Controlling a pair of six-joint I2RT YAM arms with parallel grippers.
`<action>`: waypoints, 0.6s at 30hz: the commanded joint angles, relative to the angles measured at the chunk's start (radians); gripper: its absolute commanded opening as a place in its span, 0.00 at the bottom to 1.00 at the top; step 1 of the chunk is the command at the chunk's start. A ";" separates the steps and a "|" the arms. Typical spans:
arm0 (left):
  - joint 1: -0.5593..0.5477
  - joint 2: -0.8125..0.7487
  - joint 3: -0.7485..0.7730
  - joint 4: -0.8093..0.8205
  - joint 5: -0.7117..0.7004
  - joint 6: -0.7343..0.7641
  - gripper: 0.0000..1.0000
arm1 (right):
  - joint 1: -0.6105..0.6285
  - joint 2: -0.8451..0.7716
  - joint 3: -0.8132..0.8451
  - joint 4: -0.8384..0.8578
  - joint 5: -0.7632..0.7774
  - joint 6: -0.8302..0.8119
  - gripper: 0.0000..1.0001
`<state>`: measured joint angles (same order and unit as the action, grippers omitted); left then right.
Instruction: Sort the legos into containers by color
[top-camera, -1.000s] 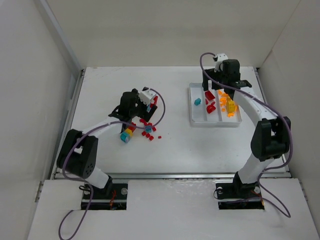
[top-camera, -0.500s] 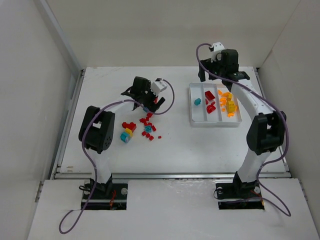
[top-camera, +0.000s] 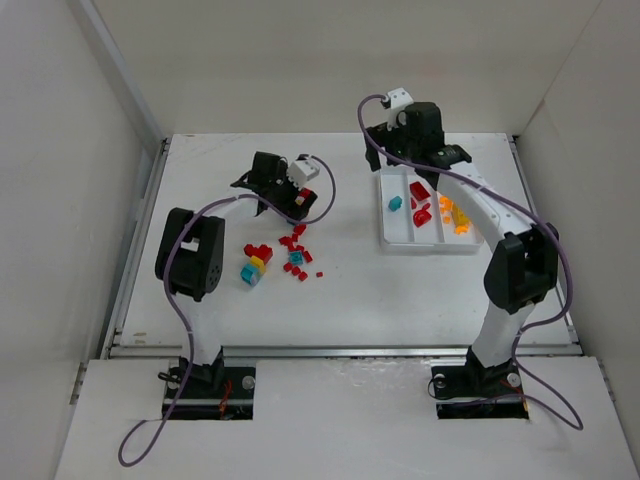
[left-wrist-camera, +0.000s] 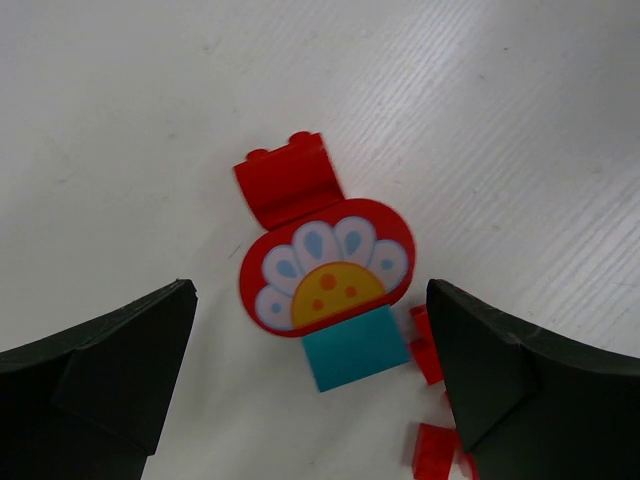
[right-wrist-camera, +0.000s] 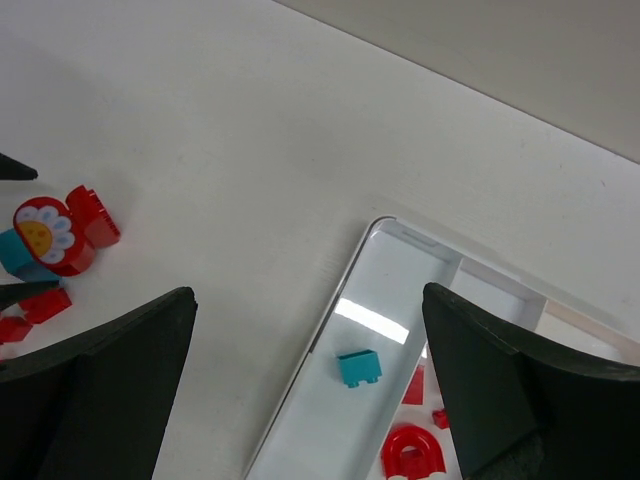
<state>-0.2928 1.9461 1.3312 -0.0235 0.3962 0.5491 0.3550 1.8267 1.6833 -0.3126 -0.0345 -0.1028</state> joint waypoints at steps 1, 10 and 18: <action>-0.043 0.016 0.036 -0.003 -0.019 -0.018 0.99 | -0.017 -0.021 0.049 -0.002 0.007 -0.014 1.00; -0.054 0.109 0.117 -0.072 -0.017 -0.041 0.69 | -0.017 -0.066 -0.059 0.036 0.028 -0.077 1.00; -0.072 0.100 0.158 -0.110 0.023 -0.011 0.13 | -0.043 -0.109 -0.122 0.066 -0.025 -0.089 1.00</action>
<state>-0.3527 2.0769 1.4342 -0.1040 0.3847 0.5232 0.3328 1.7950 1.5665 -0.3061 -0.0292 -0.1768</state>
